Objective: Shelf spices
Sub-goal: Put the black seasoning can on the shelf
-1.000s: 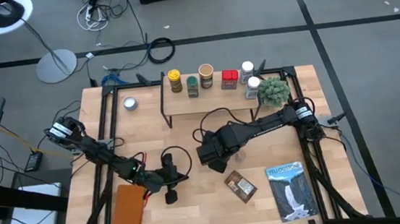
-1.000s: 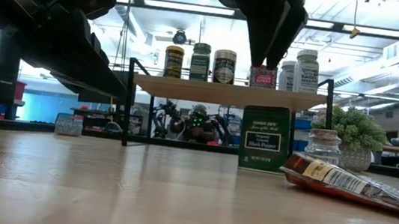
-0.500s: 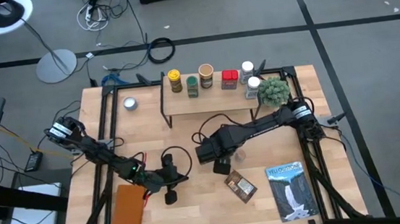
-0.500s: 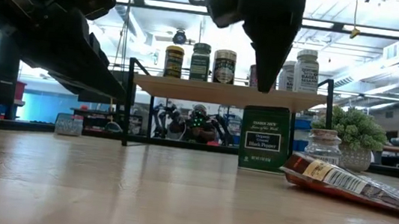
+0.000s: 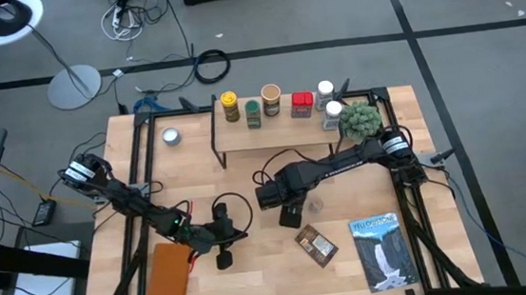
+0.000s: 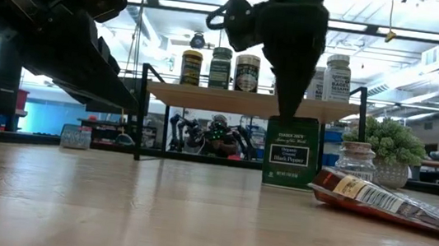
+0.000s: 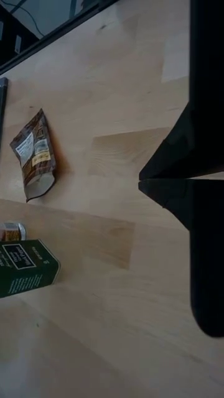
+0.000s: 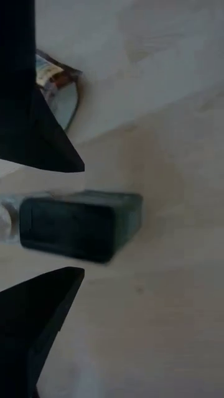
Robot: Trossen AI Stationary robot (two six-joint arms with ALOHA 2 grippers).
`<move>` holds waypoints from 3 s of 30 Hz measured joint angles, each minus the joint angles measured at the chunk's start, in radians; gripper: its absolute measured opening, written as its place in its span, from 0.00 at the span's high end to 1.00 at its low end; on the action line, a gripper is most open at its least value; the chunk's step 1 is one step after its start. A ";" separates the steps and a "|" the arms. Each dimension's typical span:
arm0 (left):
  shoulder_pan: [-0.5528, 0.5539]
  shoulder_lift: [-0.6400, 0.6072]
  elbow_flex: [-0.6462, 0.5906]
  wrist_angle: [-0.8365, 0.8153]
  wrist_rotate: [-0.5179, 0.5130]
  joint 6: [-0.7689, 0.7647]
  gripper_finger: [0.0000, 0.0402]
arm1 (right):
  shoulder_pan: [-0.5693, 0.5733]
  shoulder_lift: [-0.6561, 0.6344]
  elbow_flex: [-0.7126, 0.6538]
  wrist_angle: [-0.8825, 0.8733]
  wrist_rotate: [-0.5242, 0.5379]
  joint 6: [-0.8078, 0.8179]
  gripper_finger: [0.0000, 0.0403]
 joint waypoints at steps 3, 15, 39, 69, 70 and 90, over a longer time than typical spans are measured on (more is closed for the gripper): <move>0.000 0.000 0.000 0.000 0.014 0.000 0.99 | -0.002 0.000 -0.038 0.002 -0.007 0.007 0.35; 0.000 0.000 0.000 0.000 0.026 0.000 0.99 | -0.005 -0.009 -0.081 0.060 -0.036 0.035 0.48; 0.000 0.000 0.000 0.006 0.026 -0.003 0.99 | -0.007 -0.168 -0.013 -0.129 -0.110 0.051 0.68; 0.035 0.000 0.000 -0.063 0.007 0.003 0.99 | -0.398 -0.276 0.272 -0.297 0.106 -0.650 0.68; 0.041 0.000 0.000 -0.067 0.007 0.003 0.99 | -0.412 -0.276 0.272 -0.298 0.103 -0.662 0.68; 0.066 0.000 0.000 -0.100 0.019 0.000 0.99 | -0.493 -0.275 0.188 -0.265 0.061 -0.759 0.66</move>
